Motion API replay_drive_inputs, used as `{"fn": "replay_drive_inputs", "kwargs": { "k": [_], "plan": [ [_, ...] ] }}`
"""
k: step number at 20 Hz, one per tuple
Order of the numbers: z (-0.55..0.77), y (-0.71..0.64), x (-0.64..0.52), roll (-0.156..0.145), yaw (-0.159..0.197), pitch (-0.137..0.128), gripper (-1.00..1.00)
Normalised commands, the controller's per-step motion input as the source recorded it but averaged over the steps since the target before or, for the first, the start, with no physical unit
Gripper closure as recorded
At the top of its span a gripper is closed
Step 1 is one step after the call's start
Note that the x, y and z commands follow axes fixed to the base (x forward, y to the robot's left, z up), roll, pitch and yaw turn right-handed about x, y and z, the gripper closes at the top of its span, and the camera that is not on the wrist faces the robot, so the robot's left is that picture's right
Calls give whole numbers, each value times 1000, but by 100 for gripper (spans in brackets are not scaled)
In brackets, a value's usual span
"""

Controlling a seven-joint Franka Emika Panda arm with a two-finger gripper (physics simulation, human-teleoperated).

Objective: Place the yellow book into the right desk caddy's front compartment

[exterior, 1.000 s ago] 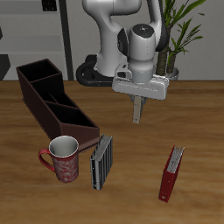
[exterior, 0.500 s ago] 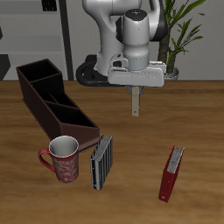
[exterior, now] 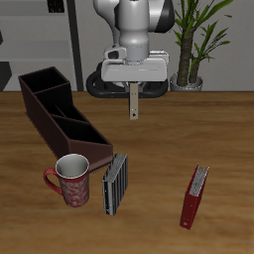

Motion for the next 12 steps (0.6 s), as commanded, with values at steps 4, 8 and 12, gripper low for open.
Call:
{"fn": "replay_drive_inputs", "kwargs": {
  "k": [4,8,12],
  "plan": [
    [274,-498,-92,-87,92,-6,100],
    [197,-343,-180,-72,130,-26,100],
    [106,-399,-66,-36,114,19,100]
  ]
}}
